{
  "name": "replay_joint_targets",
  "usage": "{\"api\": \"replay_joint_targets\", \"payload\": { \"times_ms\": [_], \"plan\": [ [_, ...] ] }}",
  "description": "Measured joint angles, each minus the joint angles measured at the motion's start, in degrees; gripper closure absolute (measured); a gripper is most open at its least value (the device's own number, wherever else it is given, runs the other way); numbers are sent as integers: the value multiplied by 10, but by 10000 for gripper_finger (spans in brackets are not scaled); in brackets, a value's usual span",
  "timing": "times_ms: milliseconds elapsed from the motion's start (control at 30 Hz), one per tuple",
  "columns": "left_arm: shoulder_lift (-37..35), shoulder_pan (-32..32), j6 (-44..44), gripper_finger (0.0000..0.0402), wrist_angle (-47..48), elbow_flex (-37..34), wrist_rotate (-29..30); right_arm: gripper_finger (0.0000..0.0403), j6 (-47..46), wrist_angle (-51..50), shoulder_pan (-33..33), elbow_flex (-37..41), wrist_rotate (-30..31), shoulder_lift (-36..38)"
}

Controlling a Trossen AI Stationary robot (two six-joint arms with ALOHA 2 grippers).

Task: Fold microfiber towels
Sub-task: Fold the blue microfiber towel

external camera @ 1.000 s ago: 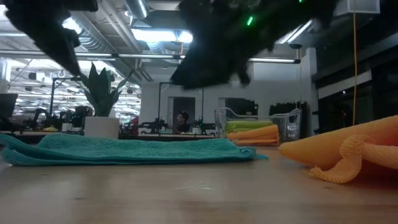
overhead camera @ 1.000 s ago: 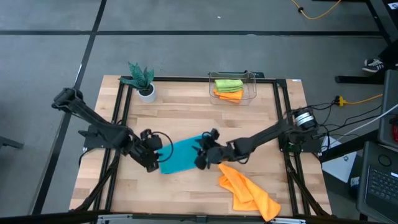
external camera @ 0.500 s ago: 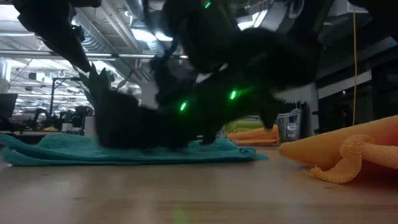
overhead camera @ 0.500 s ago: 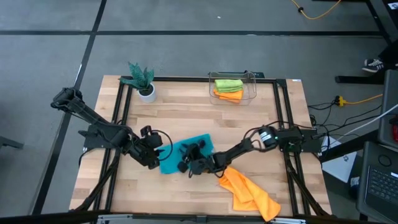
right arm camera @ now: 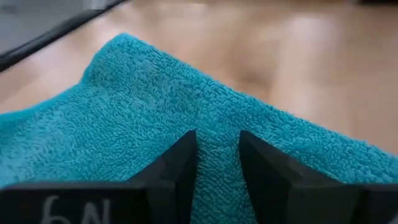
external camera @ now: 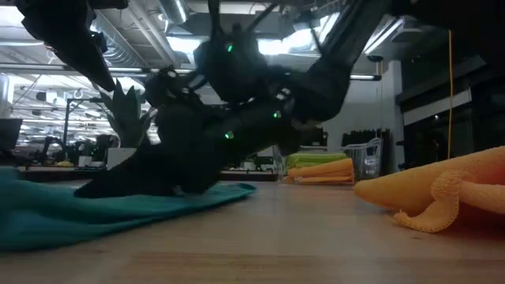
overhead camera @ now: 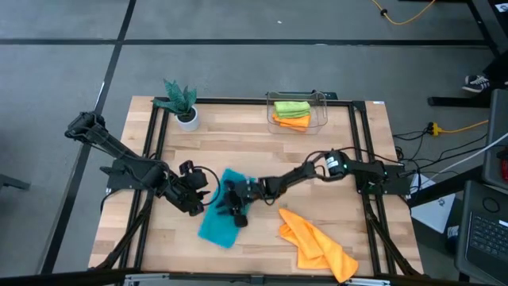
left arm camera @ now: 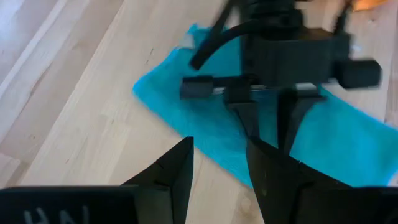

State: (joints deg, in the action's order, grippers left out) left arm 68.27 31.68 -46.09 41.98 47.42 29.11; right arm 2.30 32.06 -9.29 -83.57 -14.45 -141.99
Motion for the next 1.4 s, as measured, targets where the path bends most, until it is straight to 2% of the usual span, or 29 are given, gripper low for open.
{"api": "replay_joint_targets", "payload": {
  "times_ms": [133,267,500,600,700,867,933,1067,1200,1267,1400],
  "plan": [
    [0,0,1,261,0,0,-1,279,23,-3,38,-1,-142,-2],
    [0,0,2,261,0,0,-1,279,-17,-12,62,-18,-219,-1],
    [0,0,2,261,0,0,-1,279,-93,-47,66,-55,-262,27],
    [0,0,1,261,0,0,-1,279,-116,-58,66,-62,-246,50],
    [0,0,1,261,-1,0,-1,279,-126,-97,58,-62,-159,55],
    [0,0,1,261,-2,0,0,279,-111,-138,12,-61,125,55],
    [0,0,1,261,-2,0,0,279,-93,-137,-6,-61,193,55],
    [0,0,1,261,-1,0,0,279,-64,-137,-36,-62,286,81],
    [0,0,0,261,-1,0,0,279,-81,-165,-59,-62,451,88],
    [0,0,0,261,0,0,3,279,-119,-169,-65,-55,489,85],
    [0,0,0,261,-1,0,20,279,-197,-162,-67,-17,493,85]
  ]
}}
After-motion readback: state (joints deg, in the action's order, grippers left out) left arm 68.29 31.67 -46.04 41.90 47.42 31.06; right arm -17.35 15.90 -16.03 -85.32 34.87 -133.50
